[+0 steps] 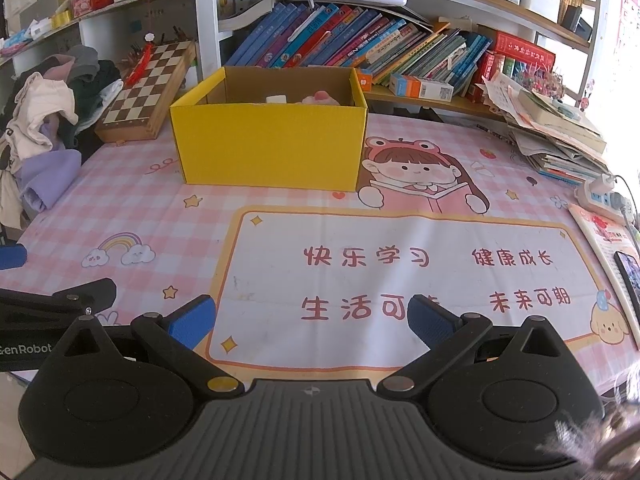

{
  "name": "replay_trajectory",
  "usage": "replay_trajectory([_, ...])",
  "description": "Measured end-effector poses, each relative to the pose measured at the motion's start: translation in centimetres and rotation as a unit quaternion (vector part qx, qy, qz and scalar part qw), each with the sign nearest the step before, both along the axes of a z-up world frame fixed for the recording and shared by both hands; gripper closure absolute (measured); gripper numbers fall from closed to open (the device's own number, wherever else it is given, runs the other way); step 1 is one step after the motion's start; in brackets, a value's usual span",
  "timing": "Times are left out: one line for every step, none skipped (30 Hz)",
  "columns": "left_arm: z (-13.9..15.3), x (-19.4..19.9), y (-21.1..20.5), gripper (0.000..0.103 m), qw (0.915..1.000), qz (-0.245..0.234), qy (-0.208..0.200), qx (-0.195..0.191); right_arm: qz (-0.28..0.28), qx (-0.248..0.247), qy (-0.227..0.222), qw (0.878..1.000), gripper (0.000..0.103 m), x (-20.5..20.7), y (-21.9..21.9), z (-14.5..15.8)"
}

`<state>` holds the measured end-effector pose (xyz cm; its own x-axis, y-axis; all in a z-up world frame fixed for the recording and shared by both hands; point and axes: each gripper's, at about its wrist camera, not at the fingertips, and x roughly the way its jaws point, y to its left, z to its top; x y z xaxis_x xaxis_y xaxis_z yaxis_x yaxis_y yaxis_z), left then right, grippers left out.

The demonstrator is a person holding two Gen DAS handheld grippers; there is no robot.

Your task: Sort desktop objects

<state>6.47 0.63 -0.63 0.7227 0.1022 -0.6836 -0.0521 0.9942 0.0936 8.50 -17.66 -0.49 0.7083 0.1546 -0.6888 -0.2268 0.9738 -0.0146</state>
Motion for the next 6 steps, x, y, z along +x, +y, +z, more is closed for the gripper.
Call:
replay_trajectory([0.02, -0.01, 0.02, 0.000, 1.0000, 0.000, -0.001, -0.001, 0.000, 0.000, 0.001, 1.000, 0.000, 0.01, -0.02, -0.01])
replay_trajectory([0.03, -0.01, 0.04, 0.000, 1.0000, 0.001, -0.001, -0.001, -0.001, 0.000, 0.001, 1.000, 0.000, 0.02, 0.01, -0.02])
replay_trajectory([0.05, -0.01, 0.07, 0.000, 1.0000, 0.001, -0.002, -0.002, -0.001, 0.000, 0.001, 1.000, 0.000, 0.03, 0.01, -0.02])
replay_trajectory([0.06, 0.02, 0.07, 0.000, 1.0000, 0.001, -0.002, -0.002, -0.001, -0.001, 0.001, 1.000, 0.000, 0.04, 0.03, -0.03])
replay_trajectory([0.08, 0.05, 0.05, 0.000, 1.0000, 0.001, -0.003, -0.002, -0.001, 0.000, 0.001, 1.000, 0.000, 0.05, 0.02, -0.02])
replay_trajectory([0.09, 0.08, 0.04, 0.000, 1.0000, 0.001, -0.003, -0.002, -0.002, -0.001, 0.001, 1.000, 0.000, -0.01, 0.17, -0.13])
